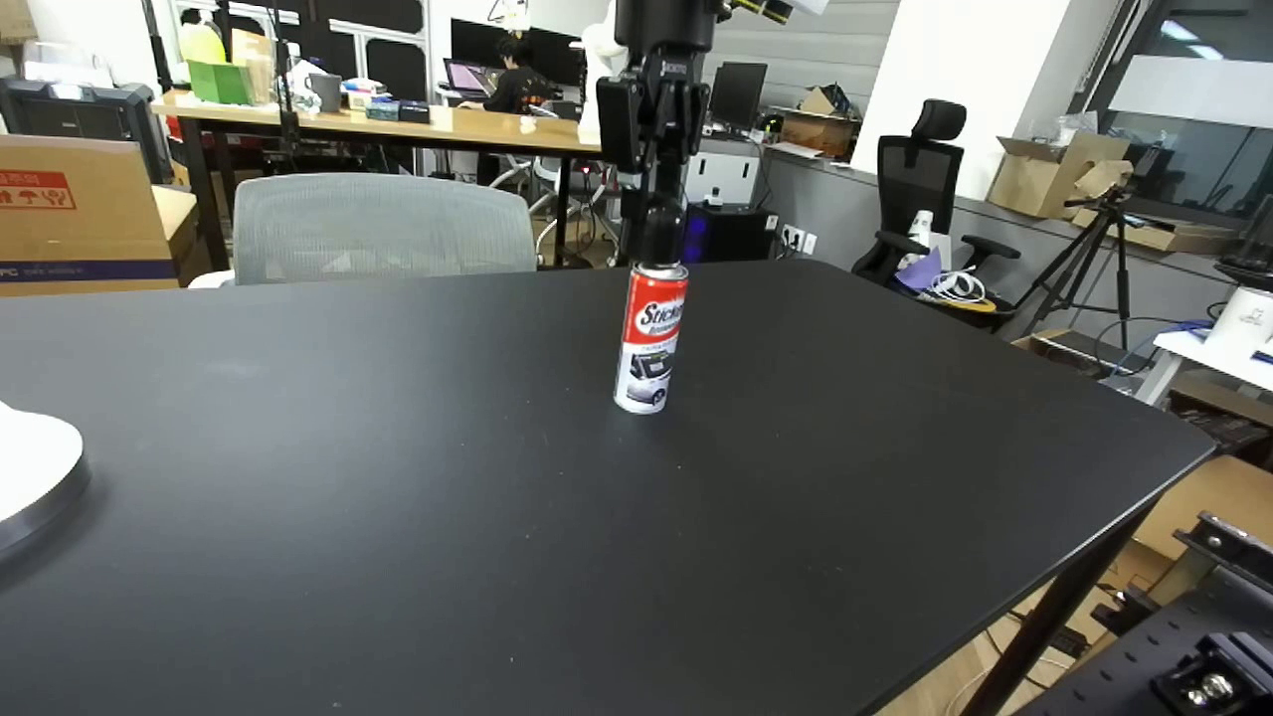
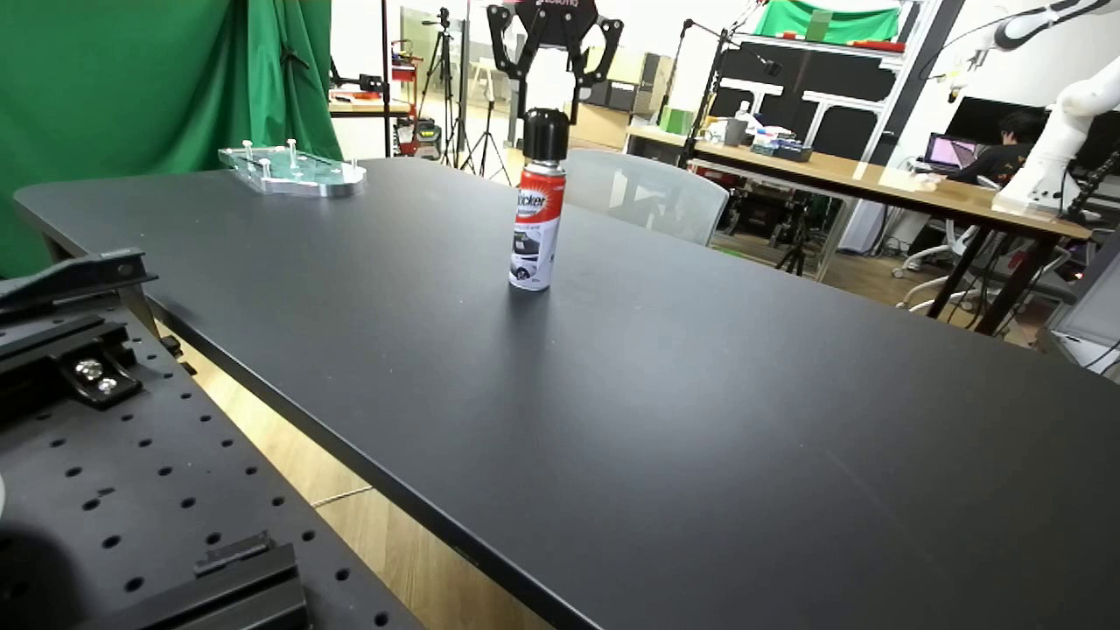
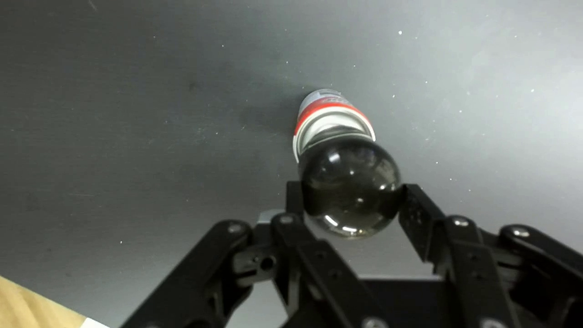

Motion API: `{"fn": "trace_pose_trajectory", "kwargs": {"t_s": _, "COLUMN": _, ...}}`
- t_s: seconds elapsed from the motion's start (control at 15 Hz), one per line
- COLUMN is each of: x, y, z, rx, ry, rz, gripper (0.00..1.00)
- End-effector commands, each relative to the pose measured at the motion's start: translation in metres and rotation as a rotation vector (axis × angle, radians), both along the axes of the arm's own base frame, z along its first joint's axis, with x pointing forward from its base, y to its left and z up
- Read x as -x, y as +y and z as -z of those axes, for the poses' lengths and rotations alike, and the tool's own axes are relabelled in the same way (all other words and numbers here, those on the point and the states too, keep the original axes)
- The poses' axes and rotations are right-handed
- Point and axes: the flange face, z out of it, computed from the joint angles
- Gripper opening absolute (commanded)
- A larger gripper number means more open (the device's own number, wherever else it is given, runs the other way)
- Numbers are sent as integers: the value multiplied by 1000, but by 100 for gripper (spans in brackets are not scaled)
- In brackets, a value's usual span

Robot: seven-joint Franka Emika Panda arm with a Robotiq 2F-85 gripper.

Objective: Put the black lid on top of the spray can

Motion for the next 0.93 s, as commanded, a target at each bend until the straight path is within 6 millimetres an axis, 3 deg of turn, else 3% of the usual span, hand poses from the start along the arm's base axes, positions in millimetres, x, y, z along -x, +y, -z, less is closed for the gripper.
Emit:
{"fn": "trace_pose_trajectory", "kwargs": {"t_s": 0.0, "x": 3, "y": -6, "z": -2, "rx": -9, "ry": -4, "rz": 18, "gripper": 31}}
{"fn": "trace_pose_trajectory", "kwargs": {"t_s": 0.87, "x": 0, "y": -13, "z": 11, "rx": -15, "ry": 25, "rz": 40, "gripper": 31}}
